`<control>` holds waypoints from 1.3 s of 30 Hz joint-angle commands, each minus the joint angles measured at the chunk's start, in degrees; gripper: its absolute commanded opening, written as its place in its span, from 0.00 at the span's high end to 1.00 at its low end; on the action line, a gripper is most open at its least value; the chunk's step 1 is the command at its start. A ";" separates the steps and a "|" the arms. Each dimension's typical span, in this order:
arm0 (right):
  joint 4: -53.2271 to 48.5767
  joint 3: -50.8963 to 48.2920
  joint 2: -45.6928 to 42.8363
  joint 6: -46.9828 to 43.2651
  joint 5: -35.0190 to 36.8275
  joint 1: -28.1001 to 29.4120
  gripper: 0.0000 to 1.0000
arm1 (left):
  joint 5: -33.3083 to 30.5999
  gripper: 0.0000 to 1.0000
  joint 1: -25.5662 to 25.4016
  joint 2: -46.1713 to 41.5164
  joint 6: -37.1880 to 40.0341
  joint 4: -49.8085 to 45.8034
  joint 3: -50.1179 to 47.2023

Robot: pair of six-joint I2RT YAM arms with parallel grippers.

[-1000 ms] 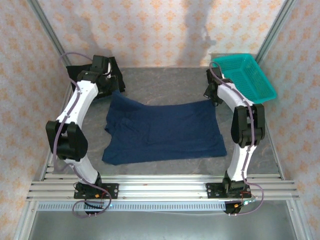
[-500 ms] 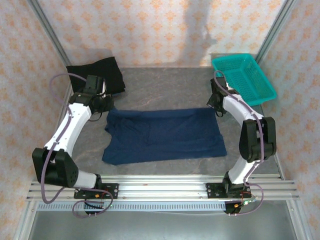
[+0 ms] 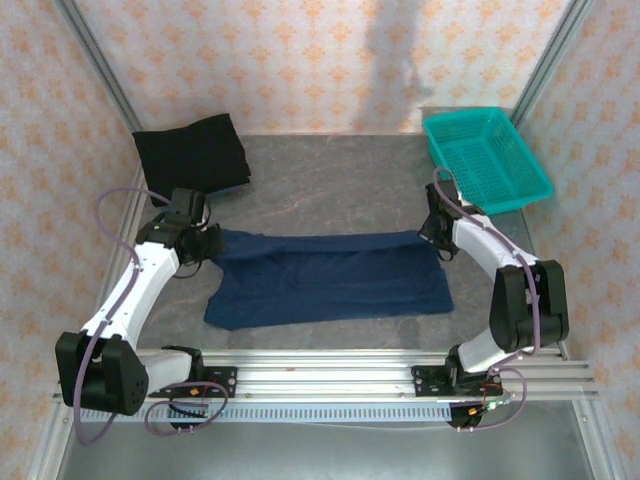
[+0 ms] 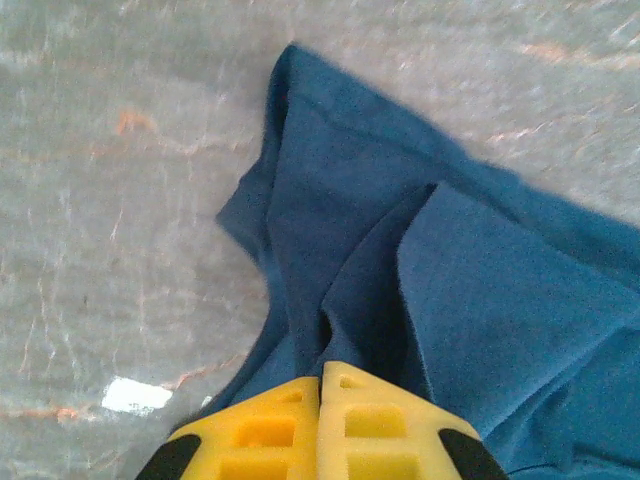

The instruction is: Fold and stack the t-shirts

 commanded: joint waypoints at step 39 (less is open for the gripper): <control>0.02 -13.83 -4.90 8.74 1.63 -0.26 1.00 | -3.25 1.00 -1.33 -7.98 -18.24 1.22 -20.46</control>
